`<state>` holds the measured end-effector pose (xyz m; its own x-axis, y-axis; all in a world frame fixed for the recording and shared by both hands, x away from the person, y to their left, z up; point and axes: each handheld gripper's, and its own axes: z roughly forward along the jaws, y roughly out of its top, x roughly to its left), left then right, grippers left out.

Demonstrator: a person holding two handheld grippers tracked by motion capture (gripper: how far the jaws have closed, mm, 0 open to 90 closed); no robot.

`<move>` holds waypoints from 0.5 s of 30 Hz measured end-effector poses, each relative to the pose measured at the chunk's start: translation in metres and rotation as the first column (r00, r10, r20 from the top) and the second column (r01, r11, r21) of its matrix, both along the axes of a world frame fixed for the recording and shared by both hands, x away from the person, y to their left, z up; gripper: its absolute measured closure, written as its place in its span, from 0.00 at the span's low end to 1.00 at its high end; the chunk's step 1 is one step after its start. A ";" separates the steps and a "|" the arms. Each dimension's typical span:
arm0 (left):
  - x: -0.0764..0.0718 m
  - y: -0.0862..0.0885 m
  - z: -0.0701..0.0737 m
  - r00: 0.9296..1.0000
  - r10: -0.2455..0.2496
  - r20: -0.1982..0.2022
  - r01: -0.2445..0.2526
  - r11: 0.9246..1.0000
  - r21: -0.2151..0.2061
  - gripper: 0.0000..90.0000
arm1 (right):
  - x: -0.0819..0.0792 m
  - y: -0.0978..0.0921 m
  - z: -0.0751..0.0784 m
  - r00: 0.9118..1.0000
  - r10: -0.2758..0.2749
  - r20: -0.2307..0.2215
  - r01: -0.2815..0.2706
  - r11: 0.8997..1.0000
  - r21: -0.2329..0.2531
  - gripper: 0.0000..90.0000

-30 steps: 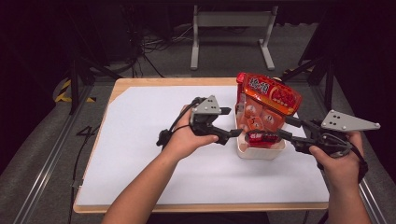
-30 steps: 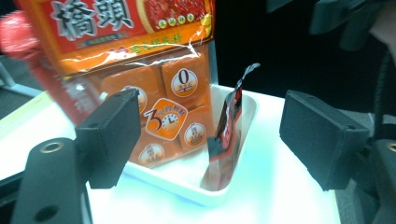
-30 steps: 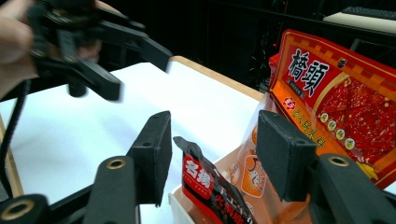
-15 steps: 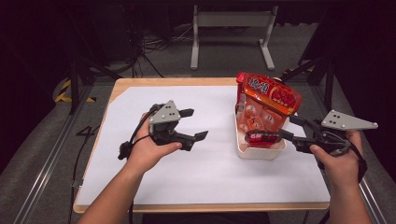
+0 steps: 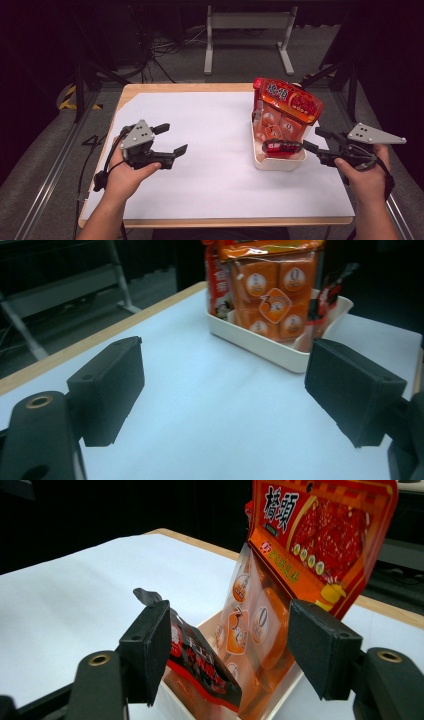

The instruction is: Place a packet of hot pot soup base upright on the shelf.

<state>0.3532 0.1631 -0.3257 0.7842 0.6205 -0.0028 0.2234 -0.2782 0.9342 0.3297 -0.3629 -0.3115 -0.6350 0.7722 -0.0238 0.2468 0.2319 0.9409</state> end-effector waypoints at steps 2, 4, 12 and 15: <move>0.001 0.009 -0.006 1.000 0.023 -0.008 -0.023 1.000 -0.006 0.19 | 0.000 -0.001 -0.003 1.000 -0.002 -0.009 0.002 1.000 0.000 0.39; -0.002 0.015 -0.011 0.999 0.049 -0.004 -0.049 0.999 -0.006 0.19 | 0.000 -0.003 -0.006 1.000 -0.005 -0.012 0.005 1.000 -0.006 0.39; -0.005 0.038 -0.037 0.996 0.080 -0.029 -0.081 0.996 -0.047 0.19 | 0.002 -0.005 -0.011 1.000 0.005 -0.015 -0.005 1.000 -0.006 0.39; -0.003 0.043 -0.040 0.998 0.067 -0.016 -0.068 0.996 -0.050 0.19 | 0.004 -0.004 -0.015 1.000 0.011 -0.023 -0.011 1.000 -0.023 0.41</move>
<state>0.3502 0.2062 -0.3656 0.7402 0.6708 -0.0463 0.2531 -0.2142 0.9434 0.3339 -0.3665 -0.3260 -0.6441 0.7645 -0.0271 0.2656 0.2567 0.9293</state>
